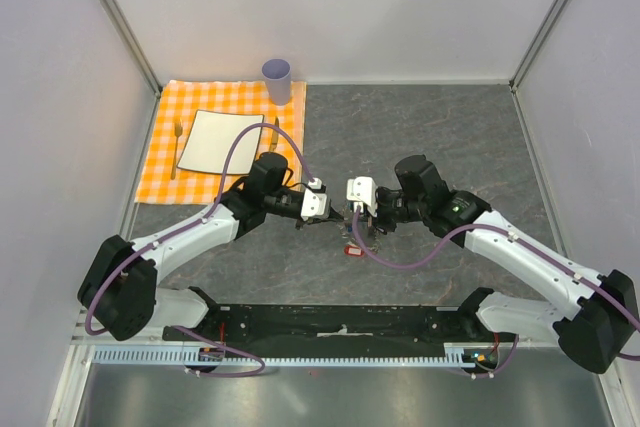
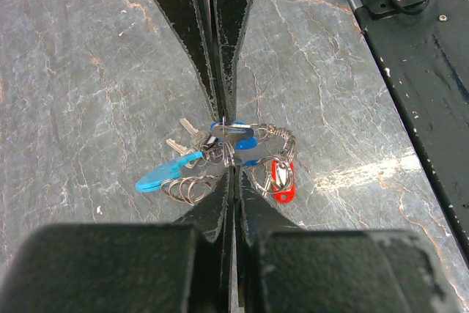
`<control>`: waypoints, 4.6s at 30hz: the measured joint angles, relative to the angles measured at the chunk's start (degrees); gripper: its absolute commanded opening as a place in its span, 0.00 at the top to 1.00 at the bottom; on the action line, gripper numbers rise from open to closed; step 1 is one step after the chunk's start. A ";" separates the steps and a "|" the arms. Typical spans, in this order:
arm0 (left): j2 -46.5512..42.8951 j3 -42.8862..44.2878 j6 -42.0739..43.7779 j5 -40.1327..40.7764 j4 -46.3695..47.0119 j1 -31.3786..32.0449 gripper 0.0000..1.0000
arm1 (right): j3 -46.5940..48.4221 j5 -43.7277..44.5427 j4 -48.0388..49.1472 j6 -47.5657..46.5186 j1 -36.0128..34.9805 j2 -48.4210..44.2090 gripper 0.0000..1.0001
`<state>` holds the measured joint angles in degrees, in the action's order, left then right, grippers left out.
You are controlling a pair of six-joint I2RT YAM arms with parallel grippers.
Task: Put the keys on the keyring
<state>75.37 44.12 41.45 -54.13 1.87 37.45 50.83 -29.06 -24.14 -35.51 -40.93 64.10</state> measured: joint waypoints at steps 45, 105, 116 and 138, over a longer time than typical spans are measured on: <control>0.02 0.09 -1.81 -0.44 0.61 -0.26 0.98 | 0.00 -2.62 0.61 1.36 0.22 1.25 1.00; -0.28 3.61 -3.78 3.37 -2.80 0.55 0.98 | -0.33 0.35 6.95 14.21 0.17 1.27 1.00; -1.20 2.34 -3.67 4.90 -0.46 1.01 0.98 | -0.66 1.16 7.76 16.13 0.17 0.72 0.77; -3.30 -3.17 -6.40 5.97 6.86 2.16 0.98 | -1.95 11.28 7.74 20.81 4.57 -7.13 0.62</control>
<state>72.07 40.95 35.05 -48.16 8.73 39.62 48.88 -17.78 -16.40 -14.70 -36.36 56.97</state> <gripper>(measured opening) 0.019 0.383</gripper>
